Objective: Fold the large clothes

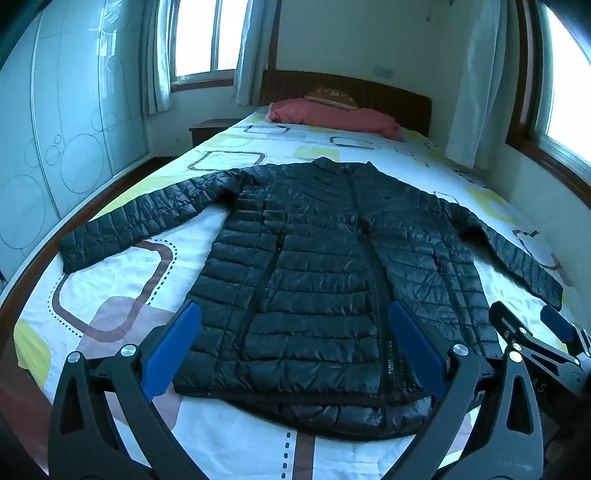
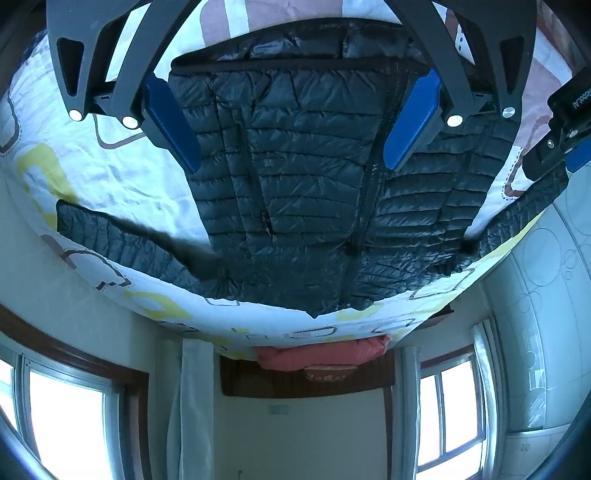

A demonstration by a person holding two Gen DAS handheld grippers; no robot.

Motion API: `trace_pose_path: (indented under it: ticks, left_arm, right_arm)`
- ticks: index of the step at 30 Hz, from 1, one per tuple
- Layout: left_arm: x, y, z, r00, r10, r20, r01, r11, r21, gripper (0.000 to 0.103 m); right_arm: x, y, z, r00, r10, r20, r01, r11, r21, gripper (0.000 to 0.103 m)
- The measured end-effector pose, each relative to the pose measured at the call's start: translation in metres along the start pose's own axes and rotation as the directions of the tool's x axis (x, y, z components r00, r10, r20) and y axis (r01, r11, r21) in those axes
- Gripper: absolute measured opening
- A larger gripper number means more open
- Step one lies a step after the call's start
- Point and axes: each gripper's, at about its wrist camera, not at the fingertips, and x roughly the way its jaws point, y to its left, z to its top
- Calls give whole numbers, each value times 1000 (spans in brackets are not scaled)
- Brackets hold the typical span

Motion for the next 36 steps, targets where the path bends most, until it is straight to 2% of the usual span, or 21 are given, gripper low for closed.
trace_pose_path:
  ticks: [36]
  left_arm:
    - [-5,5,-8,1000,3,-5,-3,1000,4,101]
  right_arm:
    - [-5,5,-1,1000,0,3,0,1000,-2,98]
